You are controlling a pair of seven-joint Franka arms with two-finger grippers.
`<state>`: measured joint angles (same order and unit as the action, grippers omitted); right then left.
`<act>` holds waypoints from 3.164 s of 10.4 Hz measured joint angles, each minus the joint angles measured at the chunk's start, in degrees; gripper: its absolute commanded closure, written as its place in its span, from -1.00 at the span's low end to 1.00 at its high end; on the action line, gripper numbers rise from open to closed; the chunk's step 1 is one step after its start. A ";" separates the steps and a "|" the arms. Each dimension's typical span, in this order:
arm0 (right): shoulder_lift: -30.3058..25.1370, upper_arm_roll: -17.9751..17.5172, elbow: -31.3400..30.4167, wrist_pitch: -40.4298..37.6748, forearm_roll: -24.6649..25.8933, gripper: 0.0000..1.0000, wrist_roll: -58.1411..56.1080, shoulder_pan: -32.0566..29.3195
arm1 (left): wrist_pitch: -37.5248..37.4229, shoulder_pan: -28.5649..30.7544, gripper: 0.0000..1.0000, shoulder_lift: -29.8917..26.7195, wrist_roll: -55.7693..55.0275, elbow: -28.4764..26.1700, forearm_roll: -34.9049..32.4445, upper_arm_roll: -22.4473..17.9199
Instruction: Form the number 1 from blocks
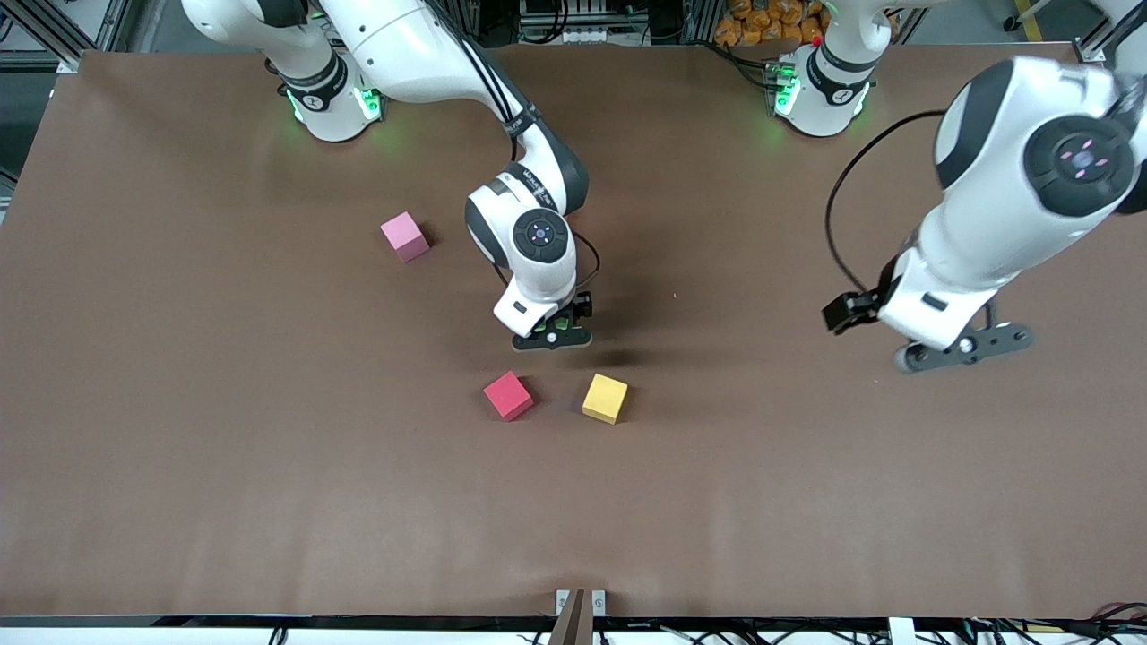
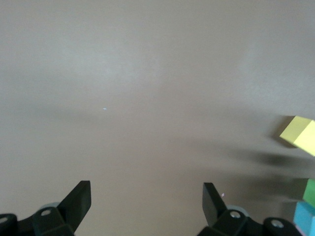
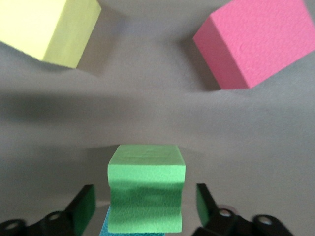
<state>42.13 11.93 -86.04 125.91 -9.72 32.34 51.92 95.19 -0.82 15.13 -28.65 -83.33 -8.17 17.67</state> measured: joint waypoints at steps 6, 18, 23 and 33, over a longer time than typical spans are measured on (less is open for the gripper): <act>-11.28 -0.55 1.53 -18.58 5.10 -1.00 -20.43 -9.54 | -3.25 -0.31 -1.00 -6.54 2.54 -1.21 1.60 -2.25; -37.64 -0.51 3.37 -40.25 7.93 -1.00 -16.73 -39.86 | -10.24 0.98 -1.00 -16.18 20.05 -1.31 7.79 -8.52; -39.40 -4.94 5.57 -41.80 7.93 -1.00 -16.69 -47.26 | -12.17 0.85 -1.00 -16.15 21.46 -1.30 7.82 -7.85; -40.55 -5.90 5.57 -43.07 7.93 -1.00 -16.69 -47.27 | -15.01 0.87 -1.00 -16.22 21.21 -1.30 7.82 -6.71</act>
<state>1.58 6.03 -80.47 82.84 -1.79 15.65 4.65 80.19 0.05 -1.09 -7.44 -84.63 -0.35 10.96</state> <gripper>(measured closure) 0.000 0.000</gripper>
